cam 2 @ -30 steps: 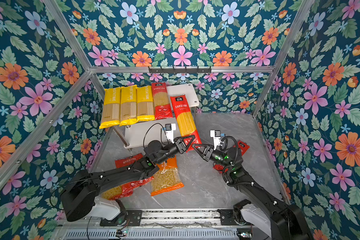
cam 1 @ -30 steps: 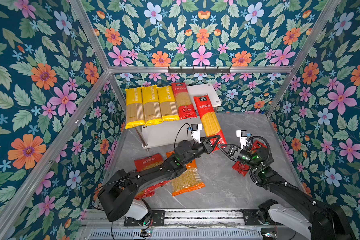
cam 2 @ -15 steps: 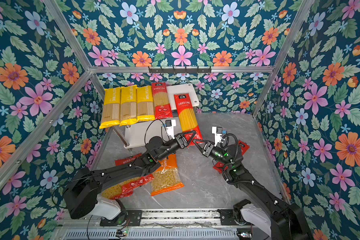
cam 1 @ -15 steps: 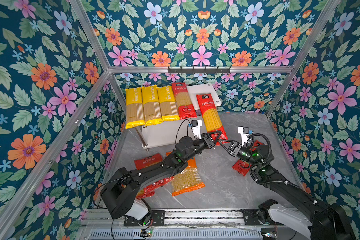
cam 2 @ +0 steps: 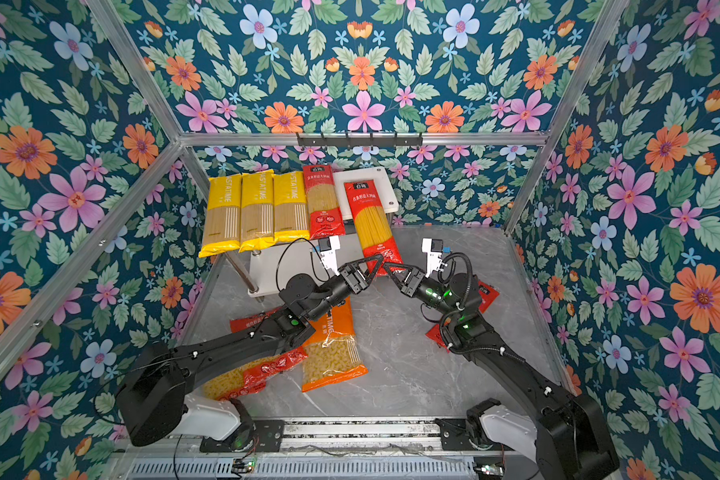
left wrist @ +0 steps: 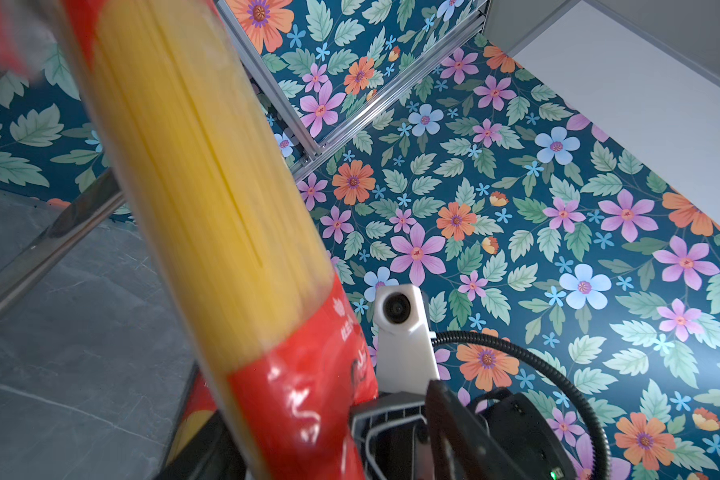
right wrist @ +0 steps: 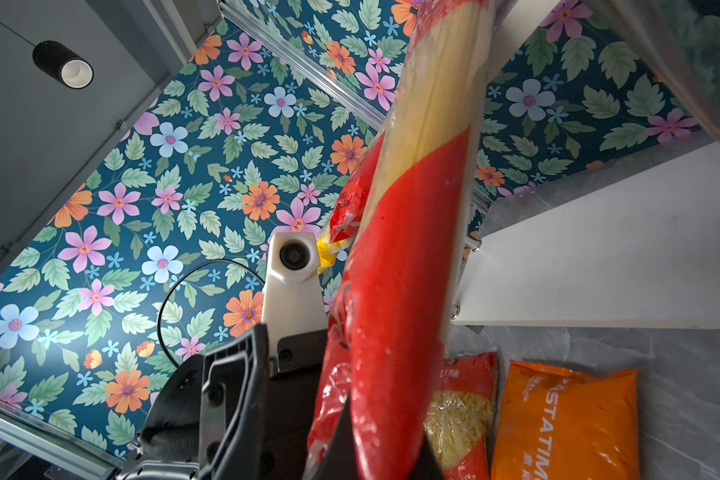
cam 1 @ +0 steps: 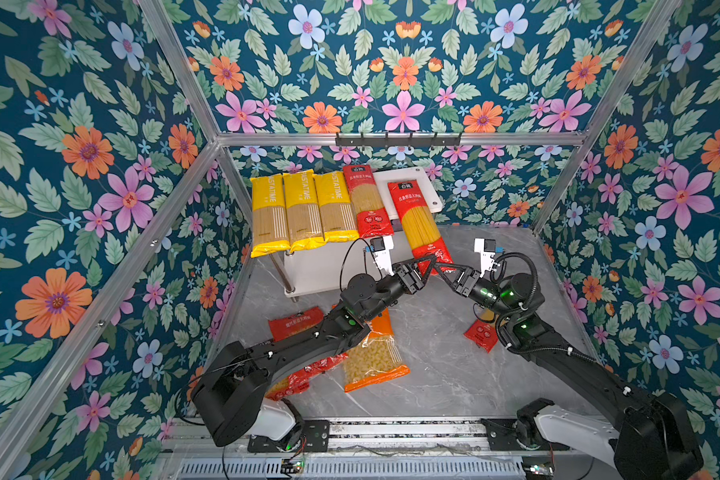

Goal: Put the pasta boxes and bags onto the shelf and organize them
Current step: 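Place the red pack on the top shelf with the right gripper while the left withdraws, then open the right gripper and pull it back from the shelf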

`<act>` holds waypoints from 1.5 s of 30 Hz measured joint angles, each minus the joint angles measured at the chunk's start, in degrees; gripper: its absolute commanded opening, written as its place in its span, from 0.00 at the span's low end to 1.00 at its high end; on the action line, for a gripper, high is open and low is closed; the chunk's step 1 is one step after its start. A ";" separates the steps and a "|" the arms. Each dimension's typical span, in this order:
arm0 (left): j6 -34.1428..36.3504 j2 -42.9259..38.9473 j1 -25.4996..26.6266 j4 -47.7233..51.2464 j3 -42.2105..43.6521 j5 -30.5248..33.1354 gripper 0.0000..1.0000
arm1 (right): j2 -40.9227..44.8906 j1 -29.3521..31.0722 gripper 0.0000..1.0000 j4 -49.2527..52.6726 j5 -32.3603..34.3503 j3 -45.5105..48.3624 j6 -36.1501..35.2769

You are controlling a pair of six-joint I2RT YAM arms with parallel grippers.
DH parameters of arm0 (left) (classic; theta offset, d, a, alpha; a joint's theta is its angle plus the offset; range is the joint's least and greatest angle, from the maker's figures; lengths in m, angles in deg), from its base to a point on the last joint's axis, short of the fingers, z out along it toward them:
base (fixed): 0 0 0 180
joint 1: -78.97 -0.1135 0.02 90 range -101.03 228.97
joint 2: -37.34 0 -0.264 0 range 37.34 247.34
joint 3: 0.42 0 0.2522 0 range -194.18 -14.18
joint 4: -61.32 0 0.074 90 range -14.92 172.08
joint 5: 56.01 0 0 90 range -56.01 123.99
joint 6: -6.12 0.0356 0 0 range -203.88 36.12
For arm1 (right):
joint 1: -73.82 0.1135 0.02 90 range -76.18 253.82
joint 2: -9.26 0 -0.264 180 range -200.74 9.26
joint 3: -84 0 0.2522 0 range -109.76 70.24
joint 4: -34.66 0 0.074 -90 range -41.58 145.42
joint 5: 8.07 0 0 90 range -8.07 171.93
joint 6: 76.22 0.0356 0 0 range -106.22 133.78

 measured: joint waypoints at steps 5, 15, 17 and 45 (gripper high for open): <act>2.08 -3.67 2.23 -0.61 5.25 -1.25 0.67 | -3.48 -0.09 0.00 3.17 0.59 -6.62 0.74; 9.27 -12.90 6.05 8.87 15.45 7.21 0.68 | -16.00 -0.22 0.00 10.91 0.39 -24.85 3.69; 9.49 -13.49 6.14 10.32 16.74 8.59 0.68 | -17.64 -0.22 0.00 10.99 -0.24 -26.43 4.55; 9.38 -9.68 7.45 10.80 17.97 10.64 0.68 | -15.43 0.59 0.46 10.21 -4.96 -22.75 8.50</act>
